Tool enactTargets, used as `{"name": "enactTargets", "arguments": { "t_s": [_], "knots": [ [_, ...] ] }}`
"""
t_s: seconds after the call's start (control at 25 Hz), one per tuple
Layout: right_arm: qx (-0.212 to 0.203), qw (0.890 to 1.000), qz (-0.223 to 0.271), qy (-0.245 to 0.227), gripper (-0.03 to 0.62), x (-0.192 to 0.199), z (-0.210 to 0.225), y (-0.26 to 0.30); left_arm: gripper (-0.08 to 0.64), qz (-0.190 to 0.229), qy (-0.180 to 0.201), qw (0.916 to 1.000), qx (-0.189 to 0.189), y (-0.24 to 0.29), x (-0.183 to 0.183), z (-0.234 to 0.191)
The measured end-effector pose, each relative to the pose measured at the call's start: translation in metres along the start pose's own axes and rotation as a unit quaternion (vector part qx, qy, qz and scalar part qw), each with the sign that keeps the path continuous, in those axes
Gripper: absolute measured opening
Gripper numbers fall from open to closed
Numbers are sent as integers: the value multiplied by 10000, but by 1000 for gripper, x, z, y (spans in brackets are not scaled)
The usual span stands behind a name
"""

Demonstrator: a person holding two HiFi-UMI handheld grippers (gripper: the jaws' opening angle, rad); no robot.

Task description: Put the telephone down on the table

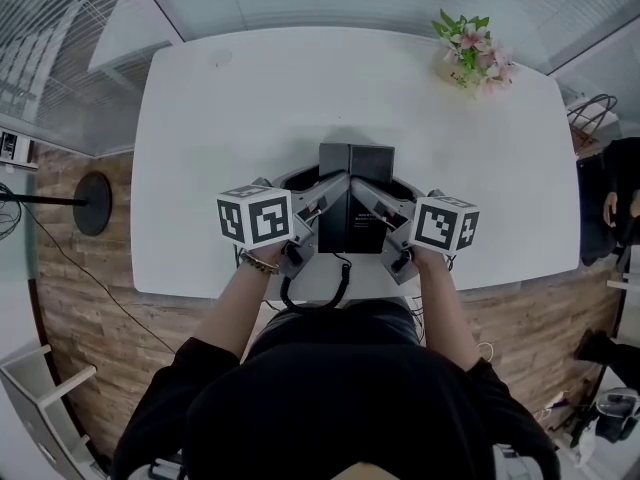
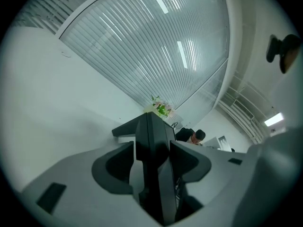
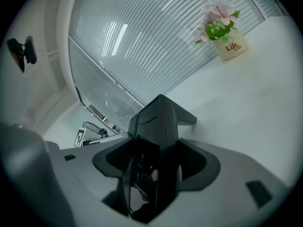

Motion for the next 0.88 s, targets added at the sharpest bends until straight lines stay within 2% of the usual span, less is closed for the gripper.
{"name": "enactTargets", "arguments": {
  "t_s": [0.12, 0.36, 0.56, 0.72, 0.88],
  "knots": [
    [102, 9999, 40, -66, 288, 0, -2, 0, 247, 45, 150, 9998, -82, -3, -2, 1],
    [598, 9962, 231, -593, 313, -5, -9, -9, 273, 308, 560, 9974, -338, -16, -10, 7],
    [835, 9883, 774, -1017, 321, -19, -27, -28, 276, 534, 1086, 9911, -556, -29, -22, 20],
    [804, 9804, 1176, -1361, 324, -33, -48, -41, 276, 769, 1563, 9826, -652, -38, -35, 37],
    [611, 9748, 1527, -1505, 324, -43, -68, -54, 276, 953, 1932, 9743, -651, -45, -44, 56]
  ]
}}
Point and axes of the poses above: the fingertips, and each gripper's own axes: y forward along the fingers, z to its right, x out of its underside, the point moved 7 cm from there along -y, backward along the fingers, and after that the axes turned 6 degrees about -z, right-handed, at the moved point
